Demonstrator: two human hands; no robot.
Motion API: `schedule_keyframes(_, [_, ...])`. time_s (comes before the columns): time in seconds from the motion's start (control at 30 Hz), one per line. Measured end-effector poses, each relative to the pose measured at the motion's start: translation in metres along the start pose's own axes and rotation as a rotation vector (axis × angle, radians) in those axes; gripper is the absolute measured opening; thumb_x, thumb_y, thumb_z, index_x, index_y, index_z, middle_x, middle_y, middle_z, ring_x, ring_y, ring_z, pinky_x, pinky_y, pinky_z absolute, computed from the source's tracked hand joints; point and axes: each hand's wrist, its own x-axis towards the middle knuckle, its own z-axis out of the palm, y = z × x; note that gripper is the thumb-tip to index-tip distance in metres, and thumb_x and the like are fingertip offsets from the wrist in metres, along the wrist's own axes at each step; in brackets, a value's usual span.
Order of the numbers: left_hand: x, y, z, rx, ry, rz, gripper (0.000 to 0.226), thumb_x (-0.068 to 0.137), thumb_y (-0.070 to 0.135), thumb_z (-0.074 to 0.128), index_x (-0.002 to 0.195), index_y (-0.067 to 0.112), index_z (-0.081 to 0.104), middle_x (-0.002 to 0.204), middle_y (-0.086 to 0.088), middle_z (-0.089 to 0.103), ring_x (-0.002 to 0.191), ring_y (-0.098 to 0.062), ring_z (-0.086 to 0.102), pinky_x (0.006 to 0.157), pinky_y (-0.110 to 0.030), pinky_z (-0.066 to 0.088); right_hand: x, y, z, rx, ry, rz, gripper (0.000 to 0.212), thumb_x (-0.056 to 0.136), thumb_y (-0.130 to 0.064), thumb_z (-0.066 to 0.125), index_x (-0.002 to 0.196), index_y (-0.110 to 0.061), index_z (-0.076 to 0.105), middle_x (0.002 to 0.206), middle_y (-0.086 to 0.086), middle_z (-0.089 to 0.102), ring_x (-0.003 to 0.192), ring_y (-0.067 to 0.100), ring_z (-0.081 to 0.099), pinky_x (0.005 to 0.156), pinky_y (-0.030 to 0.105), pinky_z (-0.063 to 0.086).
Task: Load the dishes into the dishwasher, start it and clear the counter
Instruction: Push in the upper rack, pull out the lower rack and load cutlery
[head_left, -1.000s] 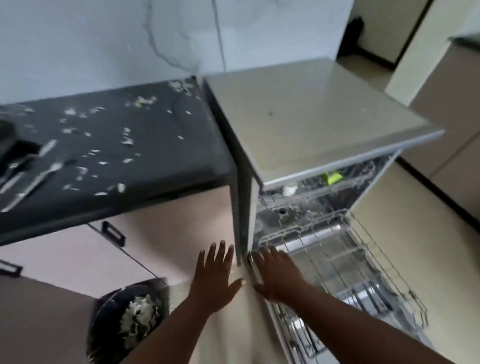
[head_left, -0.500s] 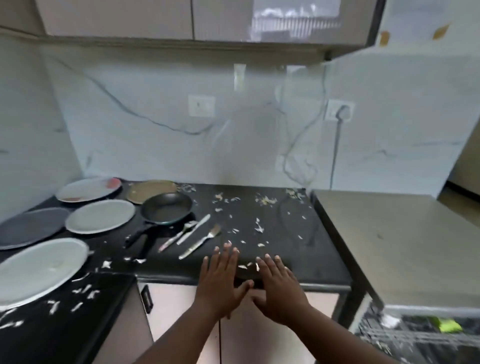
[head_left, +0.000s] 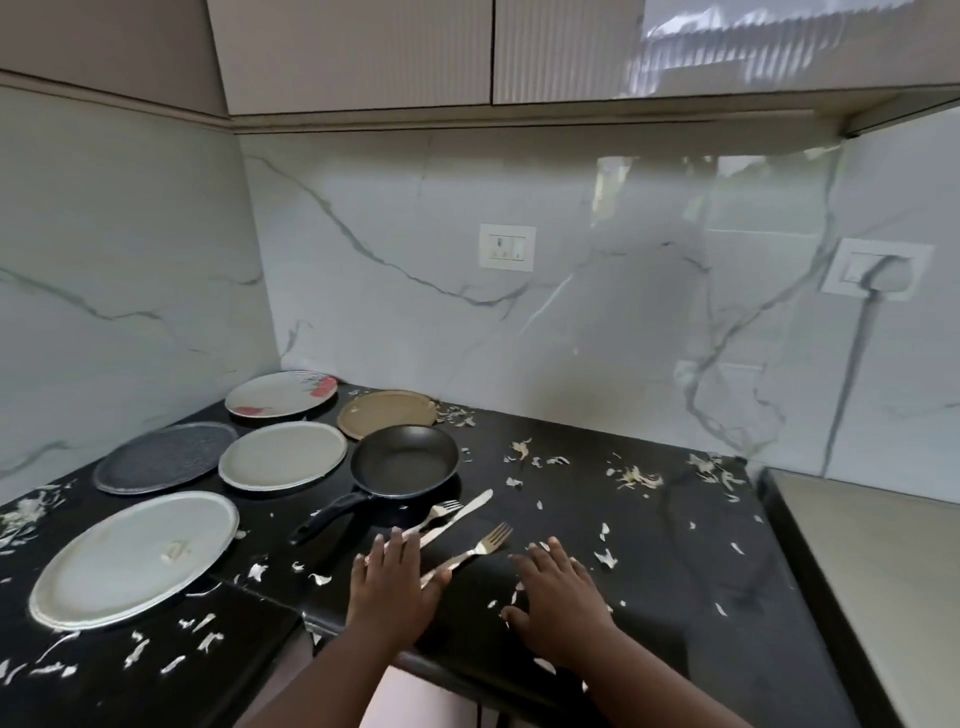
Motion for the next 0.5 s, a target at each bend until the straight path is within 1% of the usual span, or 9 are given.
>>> schedule_keyframes(0.07, [0.014,-0.001,-0.002,-0.008,-0.018,-0.076,0.068,0.097,0.061,0.028,0.154,0.025,0.015,0.163,0.000,0.012,0.150,-0.022,0.005,0.120,-0.043,0.007,0.025,0.002,-0.001,-0.033,-0.039,-0.093,0.066,0.092,-0.051,0.048,0.149,-0.028,0.027,0.160,0.003,0.021,0.150,0.026,0.003,0.119,0.045,0.010])
schedule_keyframes(0.17, [0.027,-0.006,-0.008,0.023,-0.041,-0.178,0.062,0.099,0.054,0.032,0.153,0.027,0.019,0.161,0.002,0.018,0.149,-0.020,0.012,0.119,-0.042,0.014,0.057,-0.002,-0.006,-0.070,-0.077,-0.213,0.056,0.092,-0.046,0.048,0.143,-0.025,0.038,0.150,0.006,0.037,0.145,0.027,0.020,0.115,0.045,0.021])
schedule_keyframes(0.27, [0.031,-0.013,-0.014,0.033,-0.065,-0.239,0.059,0.099,0.048,0.036,0.153,0.027,0.021,0.159,0.005,0.023,0.147,-0.019,0.018,0.117,-0.039,0.020,0.082,-0.011,-0.008,-0.109,-0.083,-0.353,0.047,0.095,-0.040,0.046,0.138,-0.023,0.042,0.143,0.006,0.044,0.137,0.028,0.031,0.109,0.045,0.028])
schedule_keyframes(0.4, [0.034,-0.022,-0.018,0.055,-0.132,-0.212,0.054,0.100,0.043,0.039,0.151,0.029,0.026,0.155,0.007,0.031,0.142,-0.017,0.028,0.113,-0.038,0.025,0.100,-0.026,0.001,-0.124,-0.096,-0.443,0.045,0.094,-0.027,0.047,0.138,-0.021,0.041,0.139,0.006,0.047,0.130,0.029,0.039,0.104,0.046,0.033])
schedule_keyframes(0.5, [0.047,-0.026,-0.019,0.052,-0.141,-0.193,0.053,0.099,0.042,0.040,0.150,0.029,0.029,0.151,0.004,0.037,0.137,-0.019,0.034,0.109,-0.039,0.031,0.109,-0.034,0.007,-0.169,-0.100,-0.486,0.035,0.092,-0.020,0.046,0.127,-0.019,0.051,0.126,0.008,0.053,0.120,0.031,0.047,0.097,0.044,0.035])
